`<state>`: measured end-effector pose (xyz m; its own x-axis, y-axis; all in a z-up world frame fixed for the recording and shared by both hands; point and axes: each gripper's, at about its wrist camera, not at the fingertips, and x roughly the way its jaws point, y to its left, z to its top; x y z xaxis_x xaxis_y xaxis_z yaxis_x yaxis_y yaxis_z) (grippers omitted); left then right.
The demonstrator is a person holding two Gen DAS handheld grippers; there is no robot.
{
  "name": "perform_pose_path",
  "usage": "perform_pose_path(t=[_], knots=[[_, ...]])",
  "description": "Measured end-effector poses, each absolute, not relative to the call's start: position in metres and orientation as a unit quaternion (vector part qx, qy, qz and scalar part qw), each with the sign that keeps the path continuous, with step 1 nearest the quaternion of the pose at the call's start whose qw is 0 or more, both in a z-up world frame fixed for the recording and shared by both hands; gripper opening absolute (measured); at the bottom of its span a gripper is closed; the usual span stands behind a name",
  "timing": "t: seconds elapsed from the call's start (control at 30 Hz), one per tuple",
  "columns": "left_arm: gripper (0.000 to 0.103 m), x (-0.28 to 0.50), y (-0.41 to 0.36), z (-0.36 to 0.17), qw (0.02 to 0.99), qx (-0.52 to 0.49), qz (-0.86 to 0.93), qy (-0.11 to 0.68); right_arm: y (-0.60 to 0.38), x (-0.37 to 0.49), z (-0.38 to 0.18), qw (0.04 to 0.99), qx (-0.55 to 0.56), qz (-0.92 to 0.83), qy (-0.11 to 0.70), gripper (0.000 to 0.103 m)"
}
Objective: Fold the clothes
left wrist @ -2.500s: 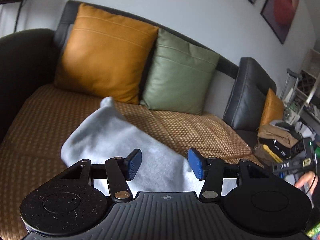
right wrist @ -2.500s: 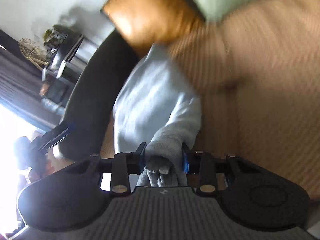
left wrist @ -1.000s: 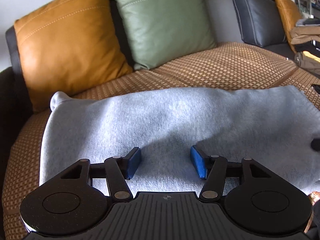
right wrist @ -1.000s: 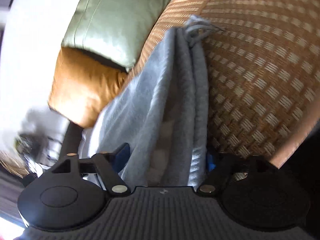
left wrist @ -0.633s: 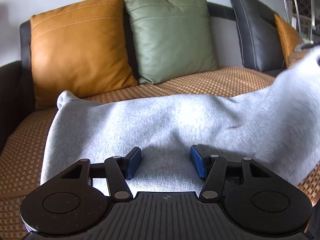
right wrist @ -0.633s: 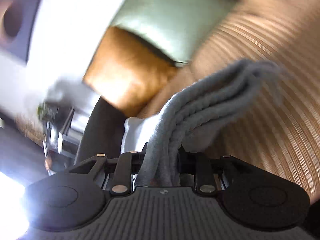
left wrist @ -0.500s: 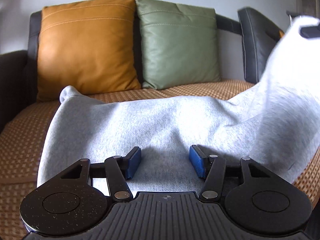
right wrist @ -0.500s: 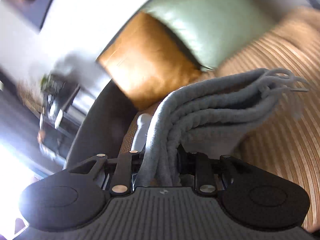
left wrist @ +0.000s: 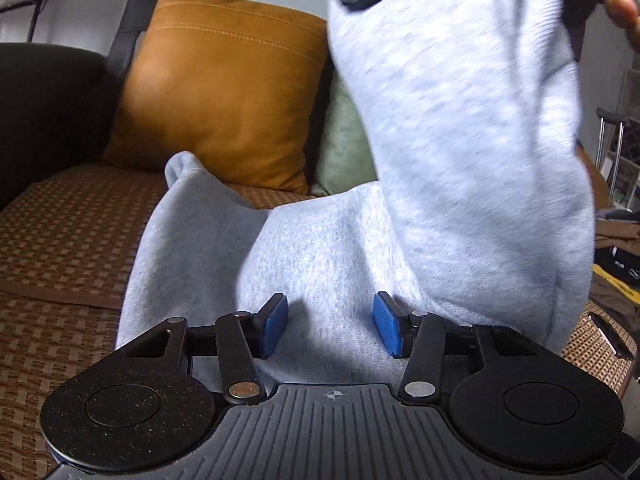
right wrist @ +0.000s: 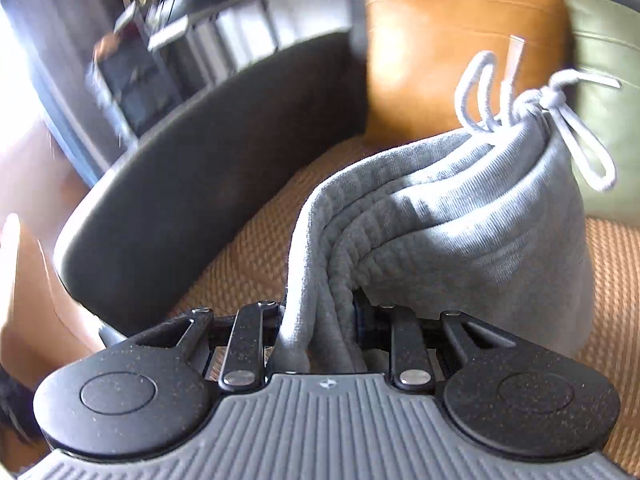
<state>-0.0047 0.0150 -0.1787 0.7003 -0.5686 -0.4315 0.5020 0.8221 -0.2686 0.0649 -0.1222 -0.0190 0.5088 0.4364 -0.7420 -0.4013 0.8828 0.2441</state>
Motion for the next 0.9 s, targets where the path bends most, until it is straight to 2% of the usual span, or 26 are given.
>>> perform_pose_path(t=[0.13, 0.27, 0.5, 0.57, 0.7, 0.77, 0.83, 0.9], knots=[[0.068, -0.022, 0.059, -0.175, 0.908, -0.108, -0.299, 0.274, -0.089, 0.092, -0.04, 0.848, -0.028, 0.226, 0.479, 0.029], [0.068, -0.042, 0.095, -0.174, 0.904, -0.143, -0.286, 0.284, -0.073, 0.103, -0.075, 0.822, -0.055, 0.201, 0.53, 0.03], [0.071, -0.064, 0.067, -0.146, 0.893, -0.07, -0.365, 0.252, -0.048, 0.141, -0.109, 0.772, -0.073, 0.171, 0.607, 0.038], [0.073, -0.064, 0.058, -0.14, 0.892, -0.067, -0.375, 0.242, -0.035, 0.156, -0.114, 0.751, -0.091, 0.168, 0.632, 0.048], [0.073, -0.062, 0.05, -0.136, 0.888, -0.085, -0.384, 0.238, -0.009, 0.166, -0.12, 0.717, -0.152, 0.169, 0.659, 0.059], [0.073, -0.063, 0.049, -0.137, 0.884, -0.099, -0.389, 0.238, 0.0, 0.166, -0.123, 0.699, -0.179, 0.176, 0.67, 0.073], [0.073, -0.054, 0.048, -0.137, 0.883, -0.11, -0.39, 0.238, 0.006, 0.166, -0.127, 0.684, -0.193, 0.182, 0.679, 0.081], [0.074, -0.042, 0.046, -0.138, 0.881, -0.121, -0.39, 0.24, 0.017, 0.169, -0.127, 0.677, -0.202, 0.182, 0.684, 0.082]])
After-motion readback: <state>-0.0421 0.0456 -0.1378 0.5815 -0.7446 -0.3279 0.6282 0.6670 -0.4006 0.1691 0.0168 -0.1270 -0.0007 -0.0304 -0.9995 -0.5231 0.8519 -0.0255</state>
